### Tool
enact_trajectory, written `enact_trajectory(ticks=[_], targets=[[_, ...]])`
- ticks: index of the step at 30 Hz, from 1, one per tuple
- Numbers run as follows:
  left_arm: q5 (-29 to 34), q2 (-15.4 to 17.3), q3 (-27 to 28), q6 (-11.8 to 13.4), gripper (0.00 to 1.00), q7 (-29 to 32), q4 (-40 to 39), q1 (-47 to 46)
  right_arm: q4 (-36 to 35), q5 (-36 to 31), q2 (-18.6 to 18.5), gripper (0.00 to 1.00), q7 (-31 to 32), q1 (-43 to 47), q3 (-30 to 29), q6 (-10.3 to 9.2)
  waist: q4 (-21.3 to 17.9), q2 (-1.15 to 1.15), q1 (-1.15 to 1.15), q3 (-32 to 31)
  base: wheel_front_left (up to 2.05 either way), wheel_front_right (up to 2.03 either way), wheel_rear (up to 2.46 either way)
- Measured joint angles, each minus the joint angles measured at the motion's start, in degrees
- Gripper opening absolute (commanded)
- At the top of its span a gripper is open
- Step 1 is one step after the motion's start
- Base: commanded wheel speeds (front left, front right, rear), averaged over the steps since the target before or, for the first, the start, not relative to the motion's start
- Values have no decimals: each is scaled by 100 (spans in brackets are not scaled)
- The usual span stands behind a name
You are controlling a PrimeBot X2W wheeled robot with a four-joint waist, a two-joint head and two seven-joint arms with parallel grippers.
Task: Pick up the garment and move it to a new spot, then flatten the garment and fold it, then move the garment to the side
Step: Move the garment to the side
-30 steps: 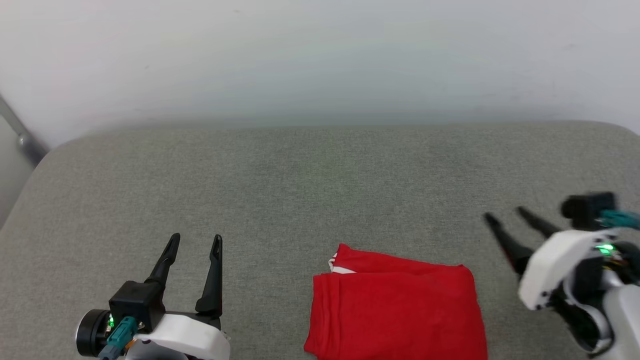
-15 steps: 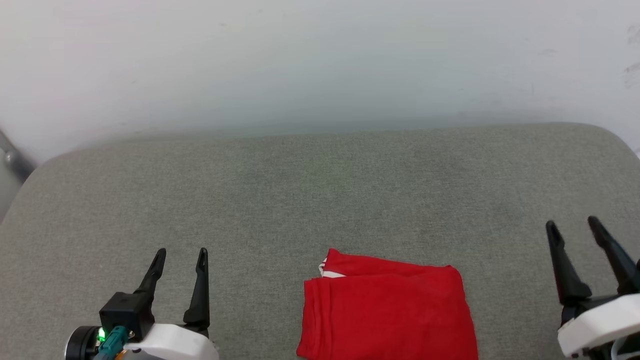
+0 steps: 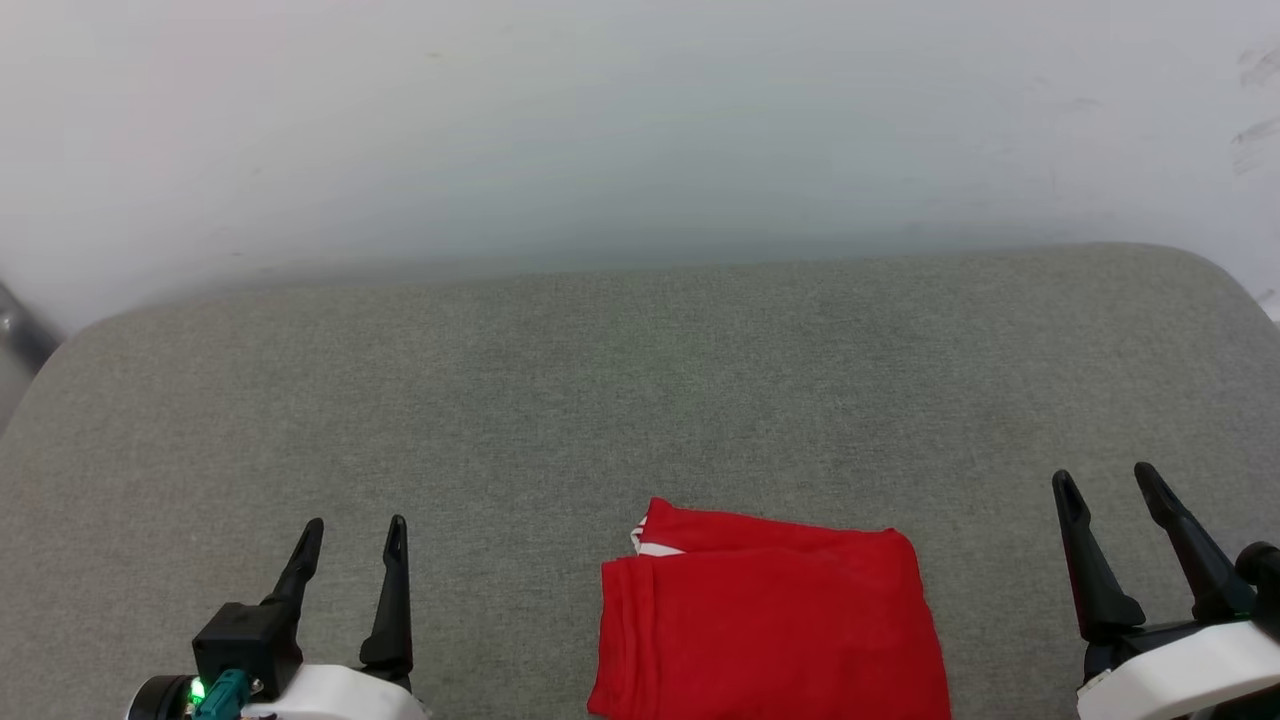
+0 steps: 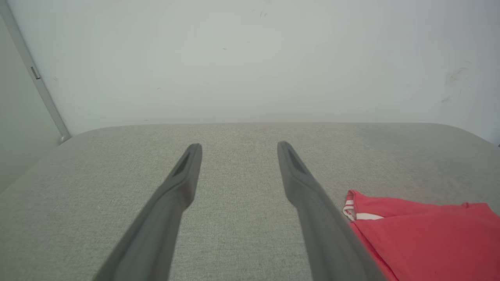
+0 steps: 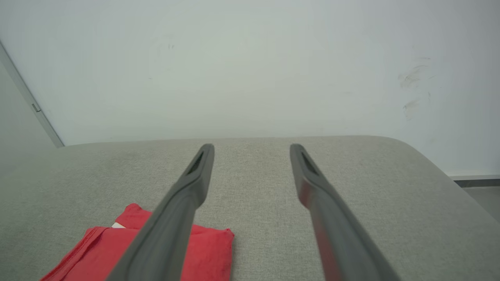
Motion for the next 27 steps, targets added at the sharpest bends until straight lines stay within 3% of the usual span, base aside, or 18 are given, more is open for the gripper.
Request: enact_trajectory(ticks=[18,22,27], targets=[[-47,-12,98,133,100,-43,-88,35,88,203,-29,100,219,-13,-265,0,79,0,0,17,0,0,0],[-48,-27,131,155,100,-69,-149,46,310,703,-80,100,766,7,-878,0,150,0,0,17,0,0,0],[-38,-83,183,178,100,-120,-215,44,924,1496,-313,100,2042,5,-1944,0,286,0,0,39,0,0,0]])
